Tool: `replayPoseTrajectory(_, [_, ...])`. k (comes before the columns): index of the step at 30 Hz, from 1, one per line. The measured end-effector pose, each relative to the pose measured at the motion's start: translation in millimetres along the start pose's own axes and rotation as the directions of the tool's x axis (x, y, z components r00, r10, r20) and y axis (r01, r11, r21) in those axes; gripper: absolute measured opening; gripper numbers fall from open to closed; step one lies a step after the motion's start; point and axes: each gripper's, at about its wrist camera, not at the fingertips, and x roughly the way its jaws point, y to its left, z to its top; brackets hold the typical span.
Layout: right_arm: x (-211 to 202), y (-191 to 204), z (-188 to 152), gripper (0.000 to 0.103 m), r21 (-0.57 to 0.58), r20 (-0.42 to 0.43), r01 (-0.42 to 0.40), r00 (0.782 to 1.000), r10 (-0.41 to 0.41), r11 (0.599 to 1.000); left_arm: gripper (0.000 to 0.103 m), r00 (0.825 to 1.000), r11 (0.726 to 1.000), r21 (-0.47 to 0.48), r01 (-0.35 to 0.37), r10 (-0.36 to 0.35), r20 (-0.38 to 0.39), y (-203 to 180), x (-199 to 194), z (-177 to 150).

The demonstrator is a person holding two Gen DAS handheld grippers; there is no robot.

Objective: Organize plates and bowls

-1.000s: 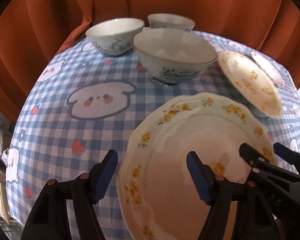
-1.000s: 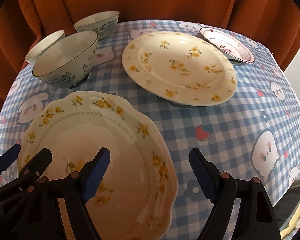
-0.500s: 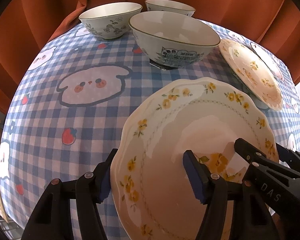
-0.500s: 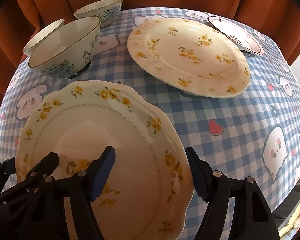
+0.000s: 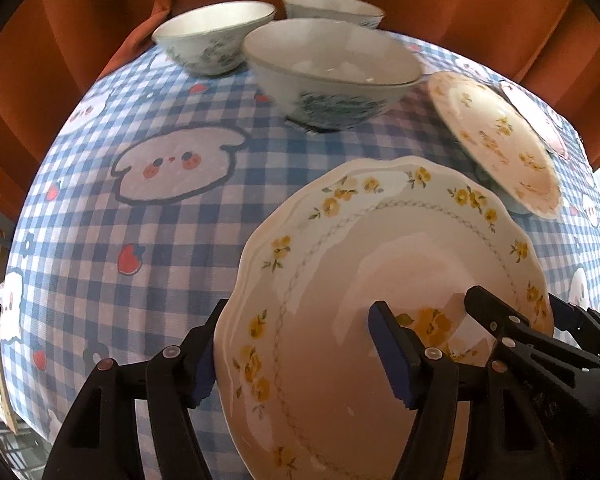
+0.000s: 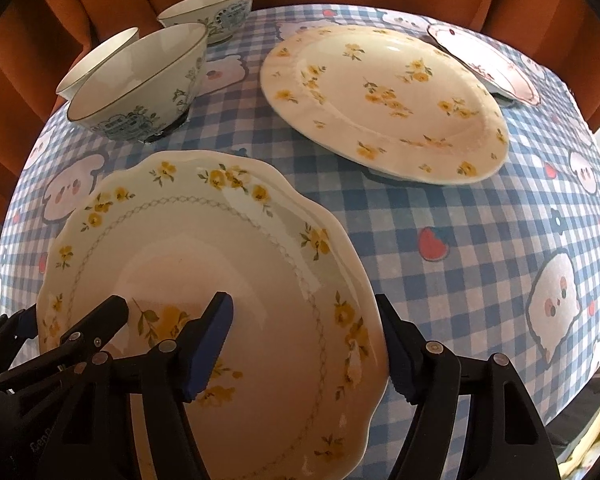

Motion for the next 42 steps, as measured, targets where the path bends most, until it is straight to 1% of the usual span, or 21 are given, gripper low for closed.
replayPoseTrajectory(3, [-6.9, -11.2, 1.6, 0.074, 0.009, 0.011, 0.0, 1.0, 0.0, 1.0, 0.069, 1.0, 1.0, 0.002, -0.003, 0.003, -0.001, -14.6, -4.5, -0.6])
replayPoseTrajectory(6, [-13.7, -23.5, 3.3, 0.074, -0.003, 0.026, -0.001, 1.0, 0.001, 1.0, 0.069, 1.0, 1.0, -0.018, 0.006, -0.006, -0.006, -28.9, -6.2, -2.2])
replayPoseTrajectory(13, [-29.3, -73.2, 5.6, 0.074, -0.028, 0.042, -0.012, 0.999, 0.013, 1.0, 0.068, 1.0, 0.999, -0.033, -0.001, 0.002, 0.018, -79.8, -18.7, -4.7])
replayPoseTrajectory(19, [-38.2, -120.5, 7.8, 0.074, -0.024, 0.048, -0.022, 0.999, 0.023, 0.999, 0.068, 0.999, 0.999, -0.034, -0.008, 0.01, 0.036, -124.9, -23.2, -2.2])
replayPoseTrajectory(27, [-41.7, -183.3, 14.3, 0.074, -0.026, 0.059, -0.021, 0.998, 0.022, 0.999, 0.068, 0.999, 0.999, -0.038, -0.002, 0.004, 0.05, -180.3, -17.4, -0.7])
replayPoseTrajectory(35, [-35.5, -240.2, 24.4, 0.074, -0.023, 0.058, -0.015, 0.998, 0.017, 1.0, 0.068, 0.998, 0.999, -0.045, 0.006, -0.004, 0.057, -235.5, -1.0, 3.0])
replayPoseTrajectory(42, [-21.1, -286.8, 30.5, 0.074, -0.018, 0.028, -0.013, 1.0, 0.014, 1.0, 0.068, 1.0, 0.999, -0.044, 0.003, -0.002, 0.031, -274.9, 18.7, 5.1])
